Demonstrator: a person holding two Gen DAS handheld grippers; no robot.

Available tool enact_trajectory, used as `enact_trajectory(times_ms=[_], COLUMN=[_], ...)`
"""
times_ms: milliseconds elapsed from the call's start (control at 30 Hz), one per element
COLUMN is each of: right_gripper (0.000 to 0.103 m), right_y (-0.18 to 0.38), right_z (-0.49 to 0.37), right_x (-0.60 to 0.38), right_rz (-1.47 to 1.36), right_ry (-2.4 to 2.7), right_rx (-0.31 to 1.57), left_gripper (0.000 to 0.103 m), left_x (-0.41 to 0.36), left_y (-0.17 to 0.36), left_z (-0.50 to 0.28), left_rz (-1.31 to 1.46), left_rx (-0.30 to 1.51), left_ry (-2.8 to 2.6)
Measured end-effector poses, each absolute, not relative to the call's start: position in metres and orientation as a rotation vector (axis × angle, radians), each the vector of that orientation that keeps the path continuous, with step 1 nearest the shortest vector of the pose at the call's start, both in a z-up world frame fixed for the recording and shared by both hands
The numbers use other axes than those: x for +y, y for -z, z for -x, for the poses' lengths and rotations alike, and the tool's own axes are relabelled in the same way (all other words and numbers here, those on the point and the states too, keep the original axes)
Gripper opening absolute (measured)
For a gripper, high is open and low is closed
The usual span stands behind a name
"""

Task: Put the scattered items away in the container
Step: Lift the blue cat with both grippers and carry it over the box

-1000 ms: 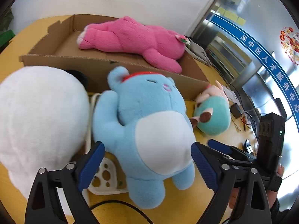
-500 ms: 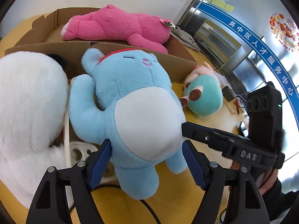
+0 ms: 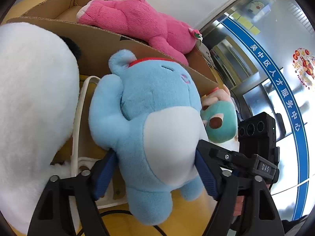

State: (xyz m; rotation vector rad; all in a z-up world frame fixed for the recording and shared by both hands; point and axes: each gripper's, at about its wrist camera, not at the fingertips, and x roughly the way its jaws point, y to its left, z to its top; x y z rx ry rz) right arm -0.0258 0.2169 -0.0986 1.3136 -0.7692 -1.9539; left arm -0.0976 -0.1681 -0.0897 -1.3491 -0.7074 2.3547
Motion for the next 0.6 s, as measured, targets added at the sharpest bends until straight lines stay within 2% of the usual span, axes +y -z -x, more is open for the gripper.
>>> enact_trajectory(times_ms=[133, 267, 600], right_gripper=[0.058, 0.052, 0.051], right_y=[0.090, 0.073, -0.035], right_z=[0.021, 0.013, 0.021], right_x=[0.212, 0.211, 0.199], right_rz=[-1.288, -1.259, -0.954], right_ry=[1.976, 2.016, 2.115], right_rx=[-0.716, -0.668, -0.531], left_gripper=[0.068, 0.066, 0.066], left_x=[-0.165, -0.159, -0.173], left_y=[0.086, 0.071, -0.040], left_z=[0.092, 0.084, 0.097], left_rz=[1.343, 1.318, 1.024], left_rx=[-0.706, -0.687, -0.533], left_ry=[-2.350, -2.355, -2.522])
